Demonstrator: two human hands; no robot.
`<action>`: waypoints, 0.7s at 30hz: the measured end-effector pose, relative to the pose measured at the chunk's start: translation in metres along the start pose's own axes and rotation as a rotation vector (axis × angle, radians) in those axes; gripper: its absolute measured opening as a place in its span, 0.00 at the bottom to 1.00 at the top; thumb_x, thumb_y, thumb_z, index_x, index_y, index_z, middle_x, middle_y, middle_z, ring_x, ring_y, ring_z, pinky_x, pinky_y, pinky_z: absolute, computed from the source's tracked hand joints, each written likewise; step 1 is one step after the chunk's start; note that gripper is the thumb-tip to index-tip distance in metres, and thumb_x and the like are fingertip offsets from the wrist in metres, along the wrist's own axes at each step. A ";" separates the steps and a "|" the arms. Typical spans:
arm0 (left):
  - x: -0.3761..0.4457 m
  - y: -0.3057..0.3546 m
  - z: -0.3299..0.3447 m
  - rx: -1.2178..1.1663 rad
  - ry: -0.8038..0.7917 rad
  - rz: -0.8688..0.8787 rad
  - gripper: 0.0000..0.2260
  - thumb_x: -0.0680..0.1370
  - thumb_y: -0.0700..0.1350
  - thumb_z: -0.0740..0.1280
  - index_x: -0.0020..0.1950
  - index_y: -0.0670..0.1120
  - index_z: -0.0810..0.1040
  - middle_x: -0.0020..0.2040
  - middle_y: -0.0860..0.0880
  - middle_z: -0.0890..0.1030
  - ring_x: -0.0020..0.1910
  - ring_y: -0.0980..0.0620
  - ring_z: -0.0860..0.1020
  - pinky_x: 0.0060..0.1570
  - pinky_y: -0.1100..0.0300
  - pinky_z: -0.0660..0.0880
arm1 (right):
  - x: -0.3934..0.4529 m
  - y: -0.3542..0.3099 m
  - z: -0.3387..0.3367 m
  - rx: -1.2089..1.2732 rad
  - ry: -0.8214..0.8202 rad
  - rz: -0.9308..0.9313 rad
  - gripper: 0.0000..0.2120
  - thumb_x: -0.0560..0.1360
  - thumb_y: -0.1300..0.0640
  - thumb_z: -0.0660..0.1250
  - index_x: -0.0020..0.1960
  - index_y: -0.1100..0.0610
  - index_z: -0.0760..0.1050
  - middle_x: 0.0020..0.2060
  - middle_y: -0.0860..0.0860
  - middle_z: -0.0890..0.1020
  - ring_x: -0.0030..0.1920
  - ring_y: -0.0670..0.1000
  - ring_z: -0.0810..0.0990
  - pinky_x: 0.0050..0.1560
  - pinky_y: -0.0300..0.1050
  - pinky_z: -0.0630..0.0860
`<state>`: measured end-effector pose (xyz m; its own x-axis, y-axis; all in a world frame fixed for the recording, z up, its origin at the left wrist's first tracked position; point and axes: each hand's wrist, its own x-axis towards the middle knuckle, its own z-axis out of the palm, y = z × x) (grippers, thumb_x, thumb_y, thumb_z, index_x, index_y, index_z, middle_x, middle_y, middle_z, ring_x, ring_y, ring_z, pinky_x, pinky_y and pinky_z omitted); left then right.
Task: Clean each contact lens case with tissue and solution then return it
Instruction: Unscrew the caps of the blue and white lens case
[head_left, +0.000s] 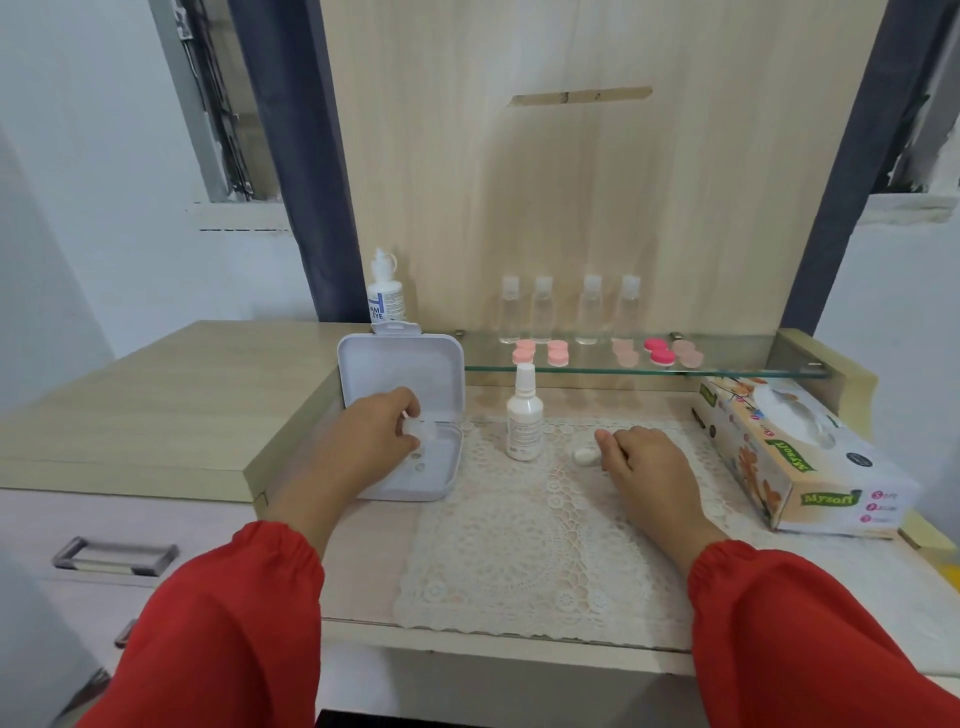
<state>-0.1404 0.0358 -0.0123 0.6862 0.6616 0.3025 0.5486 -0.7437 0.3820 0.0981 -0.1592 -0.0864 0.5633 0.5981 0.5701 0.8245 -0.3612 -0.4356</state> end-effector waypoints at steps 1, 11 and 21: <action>0.000 -0.002 0.001 0.018 0.002 0.014 0.10 0.75 0.42 0.70 0.53 0.48 0.73 0.43 0.50 0.77 0.40 0.51 0.73 0.37 0.60 0.66 | 0.000 0.000 0.000 0.009 0.019 0.018 0.22 0.81 0.50 0.59 0.31 0.58 0.72 0.27 0.49 0.72 0.33 0.50 0.70 0.36 0.44 0.62; 0.000 -0.009 0.018 0.058 0.065 0.101 0.10 0.75 0.39 0.69 0.53 0.47 0.74 0.46 0.52 0.74 0.40 0.51 0.70 0.40 0.59 0.66 | -0.001 -0.003 -0.003 0.088 0.042 0.099 0.21 0.81 0.51 0.58 0.31 0.57 0.71 0.27 0.49 0.70 0.34 0.51 0.69 0.34 0.43 0.60; -0.005 0.040 0.041 -0.453 0.169 -0.037 0.06 0.76 0.45 0.70 0.50 0.51 0.75 0.42 0.56 0.75 0.38 0.58 0.73 0.41 0.64 0.69 | 0.004 0.001 -0.010 0.493 0.109 0.476 0.20 0.81 0.49 0.58 0.35 0.57 0.76 0.33 0.50 0.78 0.38 0.49 0.75 0.38 0.44 0.69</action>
<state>-0.1028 -0.0010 -0.0345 0.5627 0.7208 0.4047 0.2821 -0.6276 0.7256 0.1019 -0.1645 -0.0780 0.8813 0.3700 0.2939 0.3796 -0.1841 -0.9066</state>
